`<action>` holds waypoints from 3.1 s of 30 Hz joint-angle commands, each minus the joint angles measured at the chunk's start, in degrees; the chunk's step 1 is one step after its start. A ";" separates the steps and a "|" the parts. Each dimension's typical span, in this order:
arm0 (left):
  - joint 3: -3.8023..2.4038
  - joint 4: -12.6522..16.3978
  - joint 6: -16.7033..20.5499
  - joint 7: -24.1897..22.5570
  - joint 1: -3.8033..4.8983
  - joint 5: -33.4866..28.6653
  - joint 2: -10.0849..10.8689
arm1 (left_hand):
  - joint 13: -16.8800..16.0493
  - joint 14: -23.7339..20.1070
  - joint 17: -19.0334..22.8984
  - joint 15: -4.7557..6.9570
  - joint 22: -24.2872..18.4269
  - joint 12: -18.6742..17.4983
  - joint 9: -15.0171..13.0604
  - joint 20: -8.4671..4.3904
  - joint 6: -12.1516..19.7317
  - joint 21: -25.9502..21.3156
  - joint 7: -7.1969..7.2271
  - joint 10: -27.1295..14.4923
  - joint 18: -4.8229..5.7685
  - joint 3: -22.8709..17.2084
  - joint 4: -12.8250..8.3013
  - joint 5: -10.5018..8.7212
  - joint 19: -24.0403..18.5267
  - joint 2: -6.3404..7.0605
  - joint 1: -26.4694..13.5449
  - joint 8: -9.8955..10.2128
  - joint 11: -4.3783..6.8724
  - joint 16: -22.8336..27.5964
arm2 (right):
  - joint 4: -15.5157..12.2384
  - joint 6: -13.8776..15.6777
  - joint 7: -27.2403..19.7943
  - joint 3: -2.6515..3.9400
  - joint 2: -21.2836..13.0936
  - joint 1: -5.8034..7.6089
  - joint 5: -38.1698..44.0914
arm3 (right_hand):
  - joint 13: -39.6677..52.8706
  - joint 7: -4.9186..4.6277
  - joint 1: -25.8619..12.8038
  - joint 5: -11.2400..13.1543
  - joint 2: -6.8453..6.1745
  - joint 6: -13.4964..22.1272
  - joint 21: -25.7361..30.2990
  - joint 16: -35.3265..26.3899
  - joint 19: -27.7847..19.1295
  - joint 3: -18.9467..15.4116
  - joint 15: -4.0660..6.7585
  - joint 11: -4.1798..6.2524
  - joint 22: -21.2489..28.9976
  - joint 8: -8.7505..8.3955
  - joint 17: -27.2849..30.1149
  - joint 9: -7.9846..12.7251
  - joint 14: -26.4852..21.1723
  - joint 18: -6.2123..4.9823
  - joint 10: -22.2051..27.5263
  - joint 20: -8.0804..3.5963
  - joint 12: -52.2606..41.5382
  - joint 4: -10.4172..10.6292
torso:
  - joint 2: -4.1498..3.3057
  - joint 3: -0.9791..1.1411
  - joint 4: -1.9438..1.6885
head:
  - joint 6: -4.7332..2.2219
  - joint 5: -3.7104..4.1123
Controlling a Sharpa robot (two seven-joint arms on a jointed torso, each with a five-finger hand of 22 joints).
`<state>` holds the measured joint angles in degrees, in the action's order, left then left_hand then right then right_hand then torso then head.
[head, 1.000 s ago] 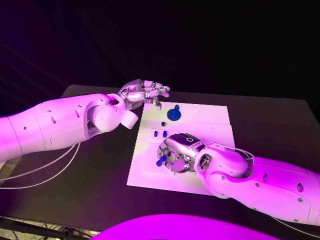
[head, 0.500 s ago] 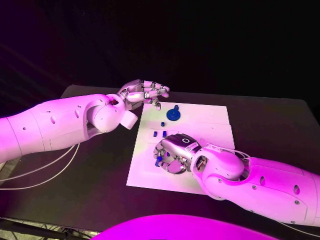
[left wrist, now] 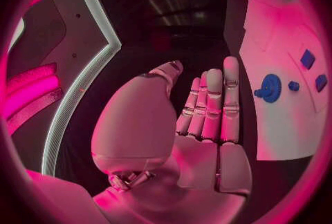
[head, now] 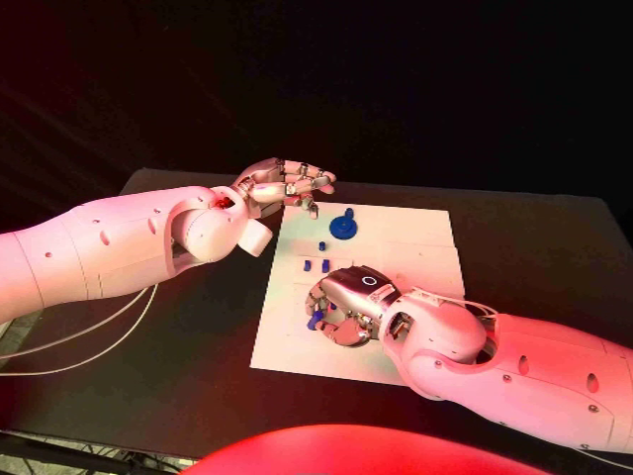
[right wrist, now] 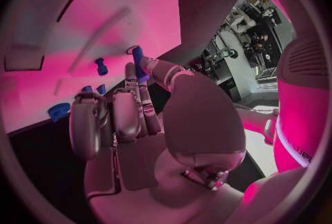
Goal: Assemble the parts on the task board
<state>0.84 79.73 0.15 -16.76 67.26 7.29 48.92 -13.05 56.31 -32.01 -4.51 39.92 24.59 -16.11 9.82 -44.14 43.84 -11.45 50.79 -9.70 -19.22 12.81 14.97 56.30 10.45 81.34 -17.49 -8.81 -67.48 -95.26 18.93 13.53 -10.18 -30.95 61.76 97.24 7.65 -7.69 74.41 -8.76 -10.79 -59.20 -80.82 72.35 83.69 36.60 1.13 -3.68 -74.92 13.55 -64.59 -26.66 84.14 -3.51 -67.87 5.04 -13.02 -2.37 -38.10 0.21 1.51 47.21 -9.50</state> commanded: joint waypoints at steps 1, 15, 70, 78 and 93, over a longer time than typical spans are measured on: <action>-0.04 0.12 -1.23 -0.02 0.03 -0.10 -0.05 | -0.07 -0.37 0.05 0.01 -0.05 0.16 -0.04 -0.02 -0.34 -0.34 -0.98 -0.18 -0.81 0.19 0.02 0.00 0.29 0.10 0.44 -0.25 0.19 -0.33 | -0.29 -0.75 0.67 -0.08 -0.44 -0.13 1.63 | 0.10 0.11 -0.27 -0.06 0.07 -0.22 -0.11 0.18 0.13 -0.04 -0.25 0.06 -6.31 0.08 -0.08 -0.11 1.10 0.72 -0.25 0.16 -0.39 -0.16 | 0.00 -0.01 0.04 | 0.06 -0.05; -0.04 0.11 -1.56 0.28 0.03 -0.10 0.03 | -0.06 -0.41 0.09 0.00 -0.05 0.18 -0.03 -0.02 -0.31 -0.35 -0.98 -0.22 -0.81 0.21 0.09 0.00 0.27 0.05 0.45 -0.29 0.18 -0.33 | -1.29 -0.56 1.23 -0.04 -1.61 -0.10 2.47 | 0.23 0.21 -0.22 -0.10 0.12 -0.48 -0.23 0.32 0.22 -0.02 -0.17 0.16 -6.45 0.18 -0.25 -0.17 1.14 0.75 -0.44 0.12 -0.50 -0.22 | -0.01 -0.02 0.02 | 0.18 -0.12; -0.03 0.13 -1.65 0.55 0.04 -0.08 0.00 | -0.03 -0.49 0.17 -0.02 -0.06 0.21 0.01 -0.02 -0.23 -0.40 -0.99 -0.34 -0.80 0.27 0.28 -0.02 0.23 -0.05 0.43 -0.35 0.17 -0.33 | -0.52 0.04 8.10 -0.18 1.21 -0.12 3.38 | 3.22 1.51 -1.35 -0.64 0.17 -2.07 0.10 0.59 0.47 -0.34 0.92 1.49 -6.71 -0.66 -0.27 -0.67 1.27 0.77 -2.72 -0.83 -2.50 0.95 | 0.00 -0.02 0.01 | 0.26 0.11; -0.03 0.14 -1.64 0.62 0.04 -0.06 0.08 | -0.03 -0.49 0.17 -0.02 -0.06 0.21 0.01 -0.02 -0.23 -0.40 -0.99 -0.34 -0.80 0.27 0.28 -0.02 0.23 -0.05 0.43 -0.35 0.17 -0.33 | -0.29 -1.34 7.81 -0.18 0.87 -0.12 2.66 | 3.26 1.52 -1.36 -0.64 0.14 -2.08 0.13 0.57 0.46 -0.37 0.94 1.51 -6.70 -0.65 -0.22 -0.70 1.26 0.77 -2.73 -0.86 -2.51 0.92 | 0.00 -0.02 0.05 | 0.37 0.04; -0.03 0.11 -1.74 0.72 0.04 -0.04 0.05 | -0.02 -0.52 0.20 -0.03 -0.06 0.23 0.03 -0.02 -0.20 -0.42 -1.01 -0.38 -0.80 0.33 0.34 -0.06 0.22 -0.02 0.45 -0.39 0.15 -0.35 | -0.53 -2.07 6.65 -0.21 1.02 -0.12 1.09 | 3.33 1.50 -1.57 -0.57 0.00 -2.01 0.19 0.59 0.43 -0.51 0.94 1.47 -6.66 -0.67 -0.24 -0.73 1.26 0.76 -2.67 -0.90 -2.50 0.99 | -0.01 -0.02 0.05 | 0.42 0.02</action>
<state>0.85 79.73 -0.60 -15.81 67.27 7.30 49.04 -13.04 56.31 -31.87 -4.51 39.92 24.59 -16.11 9.82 -44.14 43.62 -11.45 50.79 -9.70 -19.06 12.97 14.97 56.30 10.45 81.34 -17.48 -8.80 -67.48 -95.63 17.73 21.02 -10.38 -29.98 61.68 98.72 10.90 -6.11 73.07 -9.30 -11.08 -60.83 -80.43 72.57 83.90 36.07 1.66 -2.25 -74.91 12.65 -64.79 -27.44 83.82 -3.51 -70.33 4.61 -15.25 -1.34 -38.10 0.20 1.54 47.60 -9.46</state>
